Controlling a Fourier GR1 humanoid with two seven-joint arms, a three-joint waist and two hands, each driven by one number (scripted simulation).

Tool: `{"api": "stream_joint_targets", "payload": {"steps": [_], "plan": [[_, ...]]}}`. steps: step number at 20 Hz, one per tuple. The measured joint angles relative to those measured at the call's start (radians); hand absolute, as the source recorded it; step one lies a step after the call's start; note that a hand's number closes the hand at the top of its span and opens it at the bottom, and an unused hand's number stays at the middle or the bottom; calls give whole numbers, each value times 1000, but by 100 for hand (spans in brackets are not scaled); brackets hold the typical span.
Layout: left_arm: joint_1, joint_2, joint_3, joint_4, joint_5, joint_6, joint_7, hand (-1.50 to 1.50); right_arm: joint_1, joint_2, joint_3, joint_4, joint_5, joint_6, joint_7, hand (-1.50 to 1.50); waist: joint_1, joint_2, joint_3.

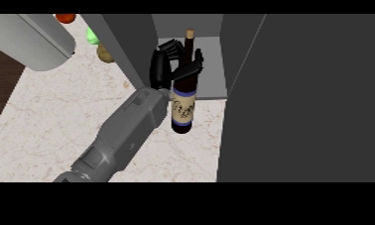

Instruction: Pick up the wine, place it into the cabinet and close the cabinet

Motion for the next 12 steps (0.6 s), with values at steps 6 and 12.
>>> {"api": "stream_joint_targets", "payload": {"steps": [6,12], "plan": [[-101,0,-2,151,15,2,9,150,-13,-2,10,6,-10,23,-10,-150,-15,6,0],[-98,0,-33,224,36,8,-3,150,-20,3,24,7,-13,30,-15,-150,-31,10,0]]}}
